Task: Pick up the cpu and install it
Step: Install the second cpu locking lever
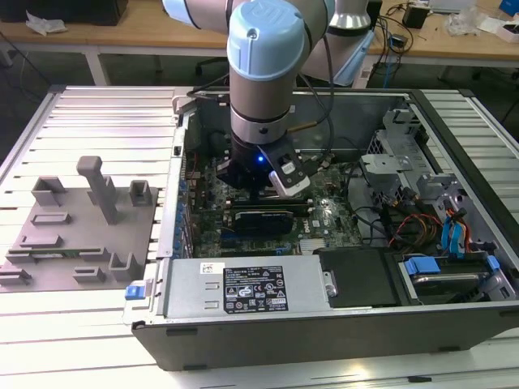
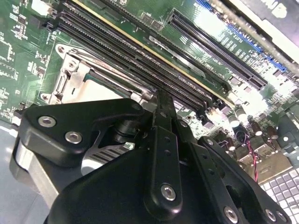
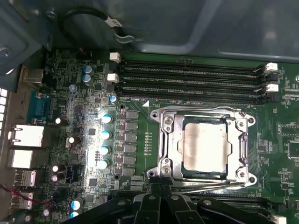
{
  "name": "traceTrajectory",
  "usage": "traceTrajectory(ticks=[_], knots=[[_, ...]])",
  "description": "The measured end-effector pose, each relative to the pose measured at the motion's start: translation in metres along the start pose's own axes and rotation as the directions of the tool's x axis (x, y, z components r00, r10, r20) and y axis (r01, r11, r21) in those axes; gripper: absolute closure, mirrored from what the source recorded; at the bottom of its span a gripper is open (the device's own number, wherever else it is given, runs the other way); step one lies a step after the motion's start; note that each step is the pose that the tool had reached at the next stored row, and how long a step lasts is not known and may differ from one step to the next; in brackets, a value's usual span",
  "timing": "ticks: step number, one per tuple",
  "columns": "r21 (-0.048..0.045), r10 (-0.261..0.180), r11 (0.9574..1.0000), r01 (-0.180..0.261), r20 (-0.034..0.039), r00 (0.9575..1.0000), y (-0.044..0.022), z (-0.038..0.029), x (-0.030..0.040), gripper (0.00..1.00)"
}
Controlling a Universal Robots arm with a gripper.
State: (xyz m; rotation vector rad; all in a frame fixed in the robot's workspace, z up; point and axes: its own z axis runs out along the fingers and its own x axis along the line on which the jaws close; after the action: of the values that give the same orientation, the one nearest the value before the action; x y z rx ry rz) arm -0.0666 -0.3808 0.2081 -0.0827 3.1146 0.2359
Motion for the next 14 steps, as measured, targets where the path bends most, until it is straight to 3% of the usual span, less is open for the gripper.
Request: traceTrajectory(ticks=[4,9,12,13,14], knots=[[-0.0018,0.0,1.0,0.0,0.0001,1.0,-0.0047,-0.0008,0.0003,0.89],[-0.0108,-0.001,0.9999,0.001,0.0006,1.0,-0.0105,-0.0017,0.0008,0.89],[-0.0334,-0.003,0.9994,0.003,0.0074,1.0,-0.0109,-0.0019,0.0025,0.89],[-0.0472,-0.003,0.9989,0.004,0.0144,0.9999,-0.0108,-0.0018,0.0038,0.89],[-0.0539,-0.004,0.9985,0.005,0.0202,0.9998,-0.0108,-0.0017,0.0047,0.89]])
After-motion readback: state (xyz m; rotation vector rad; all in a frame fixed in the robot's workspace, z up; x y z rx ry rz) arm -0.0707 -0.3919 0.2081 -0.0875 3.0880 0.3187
